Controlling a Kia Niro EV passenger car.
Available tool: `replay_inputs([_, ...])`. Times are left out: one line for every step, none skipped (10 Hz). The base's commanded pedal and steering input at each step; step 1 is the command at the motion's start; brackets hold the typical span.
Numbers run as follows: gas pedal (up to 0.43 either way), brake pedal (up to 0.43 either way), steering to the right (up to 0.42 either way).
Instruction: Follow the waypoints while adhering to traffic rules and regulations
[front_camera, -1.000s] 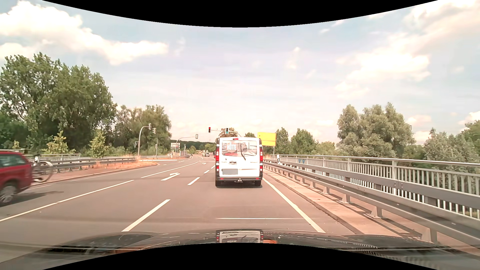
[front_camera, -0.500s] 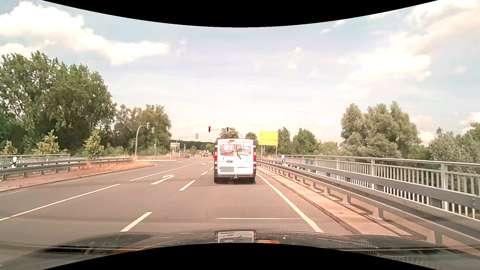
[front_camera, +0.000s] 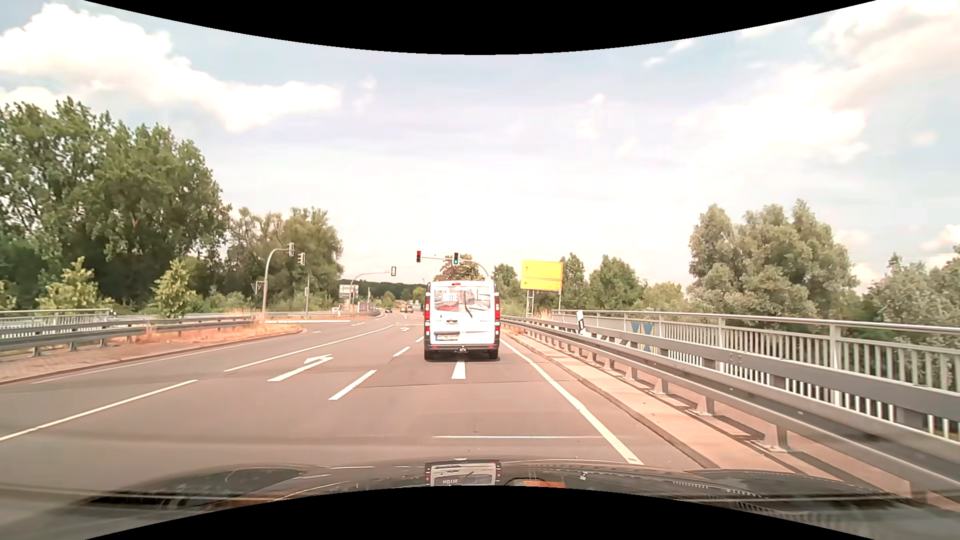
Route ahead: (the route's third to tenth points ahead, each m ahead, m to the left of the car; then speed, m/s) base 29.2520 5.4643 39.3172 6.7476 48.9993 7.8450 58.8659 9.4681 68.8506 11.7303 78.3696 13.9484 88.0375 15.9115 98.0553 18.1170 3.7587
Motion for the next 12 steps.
replay_inputs([0.189,0.0,-0.011])
replay_inputs([0.189,0.0,-0.01])
replay_inputs([0.189,0.0,-0.01])
replay_inputs([0.189,0.0,-0.01])
replay_inputs([0.189,0.0,-0.011])
replay_inputs([0.189,0.0,-0.01])
replay_inputs([0.189,0.0,-0.01])
replay_inputs([0.189,0.0,-0.01])
replay_inputs([0.189,0.0,-0.009])
replay_inputs([0.189,0.0,-0.009])
replay_inputs([0.189,0.0,-0.008])
replay_inputs([0.189,0.0,-0.008])
